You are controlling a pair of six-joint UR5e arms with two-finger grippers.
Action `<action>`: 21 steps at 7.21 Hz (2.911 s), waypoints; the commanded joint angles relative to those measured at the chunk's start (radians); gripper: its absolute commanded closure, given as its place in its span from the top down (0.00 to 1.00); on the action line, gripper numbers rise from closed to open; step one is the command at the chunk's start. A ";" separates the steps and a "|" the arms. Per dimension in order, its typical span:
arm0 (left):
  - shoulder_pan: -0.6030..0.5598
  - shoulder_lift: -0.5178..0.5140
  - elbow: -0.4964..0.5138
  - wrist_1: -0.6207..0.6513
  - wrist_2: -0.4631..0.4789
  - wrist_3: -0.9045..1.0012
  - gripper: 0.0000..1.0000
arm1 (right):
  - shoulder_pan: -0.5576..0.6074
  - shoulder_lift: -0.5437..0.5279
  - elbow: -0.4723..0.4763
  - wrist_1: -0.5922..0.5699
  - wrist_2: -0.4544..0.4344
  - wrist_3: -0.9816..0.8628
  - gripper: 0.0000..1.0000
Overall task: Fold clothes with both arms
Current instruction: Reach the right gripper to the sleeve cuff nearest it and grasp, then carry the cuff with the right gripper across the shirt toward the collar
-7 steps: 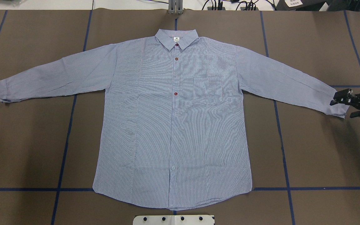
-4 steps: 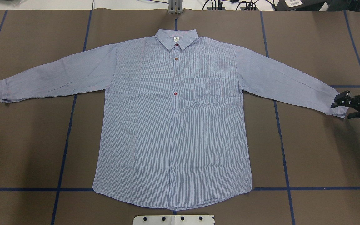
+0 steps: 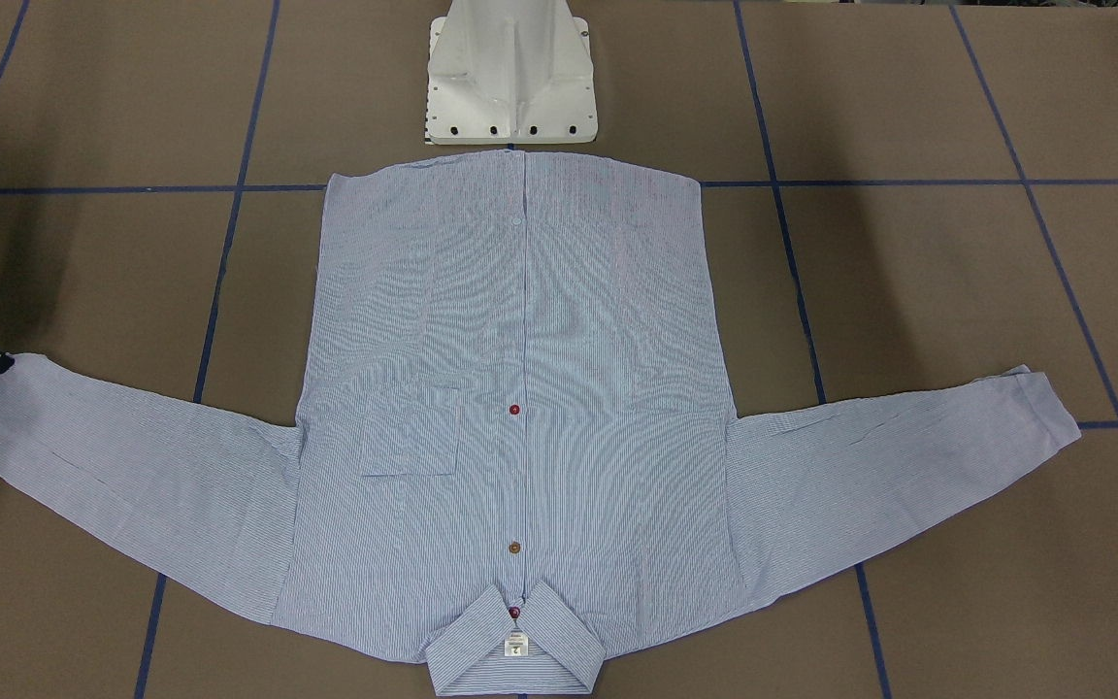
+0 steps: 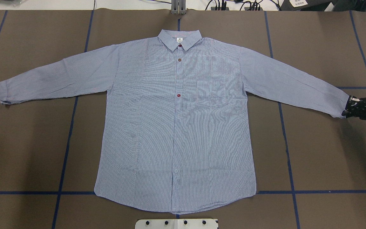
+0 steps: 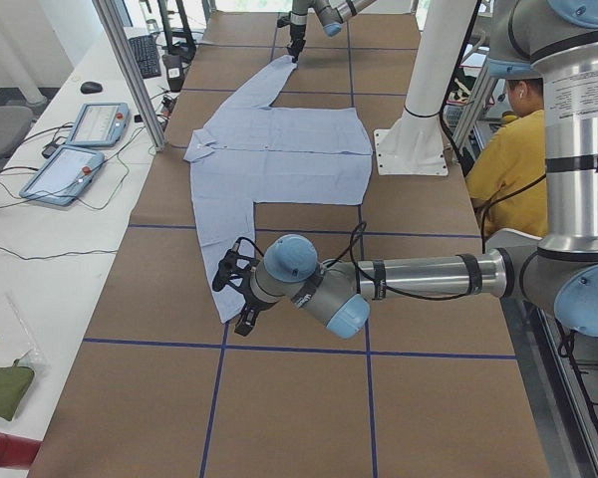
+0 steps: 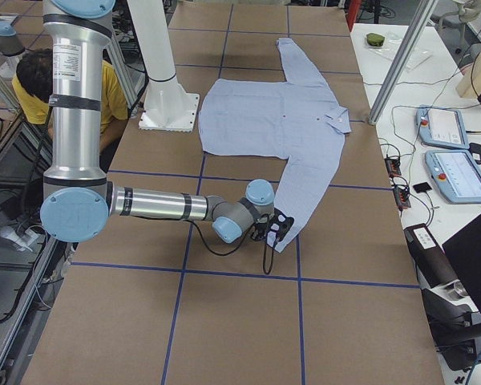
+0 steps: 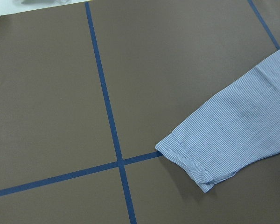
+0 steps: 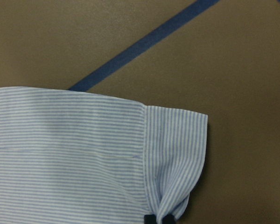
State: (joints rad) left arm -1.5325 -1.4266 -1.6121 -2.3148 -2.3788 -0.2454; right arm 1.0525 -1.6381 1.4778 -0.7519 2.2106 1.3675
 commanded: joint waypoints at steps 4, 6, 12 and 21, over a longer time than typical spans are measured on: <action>0.000 0.002 0.000 0.000 -0.003 -0.002 0.99 | -0.063 0.267 0.190 -0.282 -0.029 0.001 0.00; 0.000 0.002 -0.002 -0.002 -0.003 -0.012 0.99 | -0.176 0.552 0.168 -0.549 -0.119 0.007 0.00; 0.002 0.003 -0.003 -0.003 -0.003 -0.012 0.99 | -0.402 1.099 -0.281 -0.459 -0.449 0.231 0.00; 0.065 -0.049 0.000 -0.015 0.003 -0.134 0.99 | -0.453 1.219 -0.418 -0.440 -0.509 0.341 1.00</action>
State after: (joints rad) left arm -1.5069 -1.4406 -1.6140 -2.3227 -2.3808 -0.3053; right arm 0.5910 -0.4221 1.0615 -1.1913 1.7016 1.7001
